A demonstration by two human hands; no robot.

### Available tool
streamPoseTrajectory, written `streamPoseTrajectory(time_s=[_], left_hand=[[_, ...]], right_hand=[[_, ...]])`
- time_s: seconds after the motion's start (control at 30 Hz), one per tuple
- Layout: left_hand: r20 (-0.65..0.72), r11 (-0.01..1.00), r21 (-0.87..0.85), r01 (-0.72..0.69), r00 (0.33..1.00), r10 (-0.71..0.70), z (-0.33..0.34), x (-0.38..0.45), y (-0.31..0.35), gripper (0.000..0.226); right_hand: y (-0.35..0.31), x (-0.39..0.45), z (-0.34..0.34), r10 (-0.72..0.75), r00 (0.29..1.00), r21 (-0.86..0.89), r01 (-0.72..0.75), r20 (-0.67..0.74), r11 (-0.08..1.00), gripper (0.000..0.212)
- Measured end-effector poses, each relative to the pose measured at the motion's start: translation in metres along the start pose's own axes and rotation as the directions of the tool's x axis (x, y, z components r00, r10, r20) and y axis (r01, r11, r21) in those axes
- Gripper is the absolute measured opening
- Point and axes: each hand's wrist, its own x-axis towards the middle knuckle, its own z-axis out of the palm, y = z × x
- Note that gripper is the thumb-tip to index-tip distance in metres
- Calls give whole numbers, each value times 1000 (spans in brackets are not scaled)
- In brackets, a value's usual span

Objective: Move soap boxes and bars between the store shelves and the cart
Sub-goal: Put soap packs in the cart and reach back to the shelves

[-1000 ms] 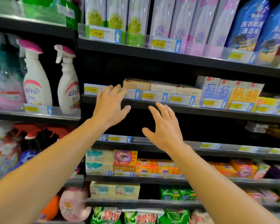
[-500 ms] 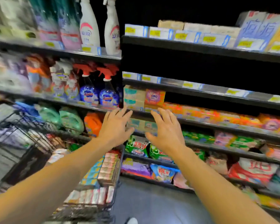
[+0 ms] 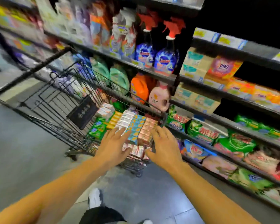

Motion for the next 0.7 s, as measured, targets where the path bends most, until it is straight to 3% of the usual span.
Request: streamPoseTrajectory(time_s=[0.23,0.5,0.7], left_hand=[[-7,998,17,66,998,-66,-11,-19,-109,68],[95,999,9,43,995,-43,-23,7,-244,72],[153,1000,-16,15,988,-13,-25,31,-304,67]], right_hand=[[-83,61,50,-50,997,53,47,56,998,78],[-174,147,100,61,995,109,-70,79,992,75],[-202,200,123,114,982,111,-131,149,985,76]])
